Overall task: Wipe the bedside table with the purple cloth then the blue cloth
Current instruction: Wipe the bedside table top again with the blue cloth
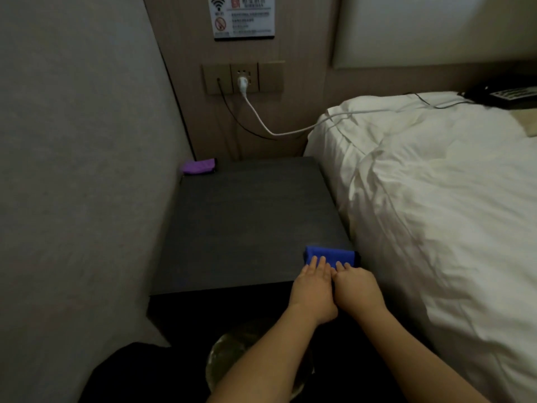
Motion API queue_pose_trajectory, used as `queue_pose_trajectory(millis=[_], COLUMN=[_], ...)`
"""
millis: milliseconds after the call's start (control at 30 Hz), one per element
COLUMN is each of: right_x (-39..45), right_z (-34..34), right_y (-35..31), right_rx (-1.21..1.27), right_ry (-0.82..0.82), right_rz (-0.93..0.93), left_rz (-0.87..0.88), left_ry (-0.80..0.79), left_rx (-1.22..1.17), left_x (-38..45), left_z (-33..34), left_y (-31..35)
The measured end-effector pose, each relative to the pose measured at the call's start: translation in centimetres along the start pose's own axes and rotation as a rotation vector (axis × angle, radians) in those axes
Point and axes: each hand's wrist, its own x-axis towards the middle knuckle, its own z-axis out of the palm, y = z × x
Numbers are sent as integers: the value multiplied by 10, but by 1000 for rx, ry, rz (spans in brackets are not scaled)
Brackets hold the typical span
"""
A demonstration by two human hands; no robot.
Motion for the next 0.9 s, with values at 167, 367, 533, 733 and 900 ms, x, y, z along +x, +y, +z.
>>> queue_pose_trajectory(millis=[167, 367, 533, 733, 900], right_x=[0, 6, 14, 24, 32], right_z=[-2, -4, -9, -17, -26], right_y=[-20, -46, -73, -128, -185], right_rx=[-24, 2, -2, 20, 67], right_ry=[-38, -51, -25, 6, 22], right_rz=[-38, -61, -104, -212, -324], left_rz=[-18, -55, -105, -219, -319], left_ry=[-12, -9, -8, 10, 71], left_rx=[-13, -31, -8, -24, -73], left_x=[-14, -25, -37, -68, -103], left_z=[2, 3, 2, 3, 7], left_y=[-15, -39, -64, -112, -160])
